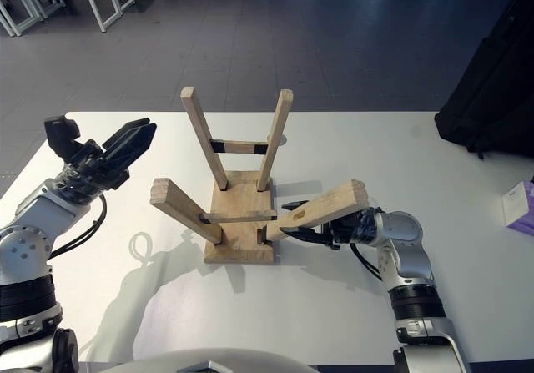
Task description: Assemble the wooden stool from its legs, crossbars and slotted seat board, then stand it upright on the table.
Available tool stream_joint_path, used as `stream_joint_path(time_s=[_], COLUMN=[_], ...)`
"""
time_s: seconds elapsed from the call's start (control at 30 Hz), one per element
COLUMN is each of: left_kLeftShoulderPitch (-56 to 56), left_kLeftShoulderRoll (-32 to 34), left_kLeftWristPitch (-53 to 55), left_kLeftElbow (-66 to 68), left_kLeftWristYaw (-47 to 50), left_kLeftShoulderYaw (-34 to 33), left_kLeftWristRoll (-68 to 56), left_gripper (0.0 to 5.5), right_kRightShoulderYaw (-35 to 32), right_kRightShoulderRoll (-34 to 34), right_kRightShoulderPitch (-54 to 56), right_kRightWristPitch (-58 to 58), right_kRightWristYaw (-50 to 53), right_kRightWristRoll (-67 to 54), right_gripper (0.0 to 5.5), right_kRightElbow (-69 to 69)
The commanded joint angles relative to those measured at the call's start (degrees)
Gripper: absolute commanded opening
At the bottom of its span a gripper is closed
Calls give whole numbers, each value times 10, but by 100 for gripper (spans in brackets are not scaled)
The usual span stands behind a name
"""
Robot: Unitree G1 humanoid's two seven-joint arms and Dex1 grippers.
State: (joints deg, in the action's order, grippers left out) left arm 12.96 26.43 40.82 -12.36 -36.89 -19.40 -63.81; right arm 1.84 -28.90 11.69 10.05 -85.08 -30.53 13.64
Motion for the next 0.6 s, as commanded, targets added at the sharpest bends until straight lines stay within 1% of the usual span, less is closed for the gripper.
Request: stream_joint_path(time_s=[0.03, 0.43, 0.5, 0.6], left_kLeftShoulderPitch=[10, 8, 7, 4], left_kLeftShoulderRoll=[8, 5, 7, 5], left_kLeftWristPitch=[8, 5, 4, 4], left_kLeftElbow=[3, 4, 3, -1], left_kLeftWristYaw=[2, 2, 3, 3], left_kLeftShoulderYaw=[4, 4, 4, 3], left_kLeftWristRoll=[5, 11, 14, 17], left_gripper=[437, 437, 437, 437], right_kRightShoulderYaw=[17, 44, 57, 70], right_kRightShoulderRoll=[-5, -15, -25, -32], right_kRightShoulderPitch=[3, -6, 10, 33], right_kRightWristPitch=[3, -5, 5, -31], right_kRightWristYaw=[-4, -13, 22, 68], right_kRightWristRoll=[34, 36, 88, 118], right_gripper=[202, 202, 202, 202], right_kRightElbow=[18, -2, 12, -1])
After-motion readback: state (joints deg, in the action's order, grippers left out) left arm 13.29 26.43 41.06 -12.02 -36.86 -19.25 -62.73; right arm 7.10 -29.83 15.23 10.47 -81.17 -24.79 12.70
